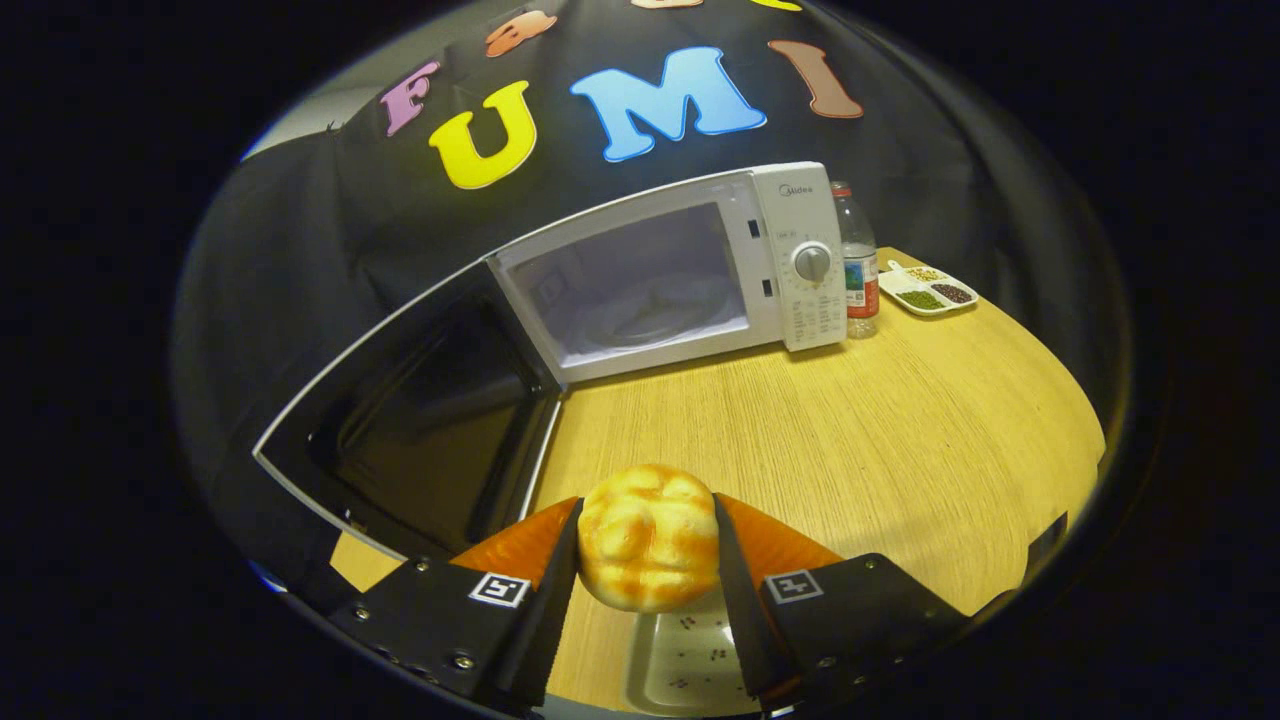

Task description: Open the microwave, put the food inside, and close the microwave door.

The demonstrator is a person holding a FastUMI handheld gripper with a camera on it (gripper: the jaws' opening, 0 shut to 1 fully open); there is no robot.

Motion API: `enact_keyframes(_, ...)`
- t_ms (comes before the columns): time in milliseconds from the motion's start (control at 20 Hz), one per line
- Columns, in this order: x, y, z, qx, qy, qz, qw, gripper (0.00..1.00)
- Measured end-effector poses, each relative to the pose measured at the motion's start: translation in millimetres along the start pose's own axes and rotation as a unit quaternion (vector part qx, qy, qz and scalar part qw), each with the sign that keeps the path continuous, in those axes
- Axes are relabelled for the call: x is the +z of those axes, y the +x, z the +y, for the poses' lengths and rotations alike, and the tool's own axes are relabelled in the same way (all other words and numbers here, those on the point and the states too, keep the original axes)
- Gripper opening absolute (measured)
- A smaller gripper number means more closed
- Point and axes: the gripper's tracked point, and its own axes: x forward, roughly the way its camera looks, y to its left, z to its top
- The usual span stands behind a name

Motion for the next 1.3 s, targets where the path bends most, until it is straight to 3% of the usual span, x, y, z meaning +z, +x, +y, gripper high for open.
enact_keyframes(800, 78, 77, 33, 0.041, 0.093, -0.068, 0.993, 0.7)
enact_keyframes(1300, 116, 129, 47, 0.069, 0.109, -0.113, 0.985, 0.7)
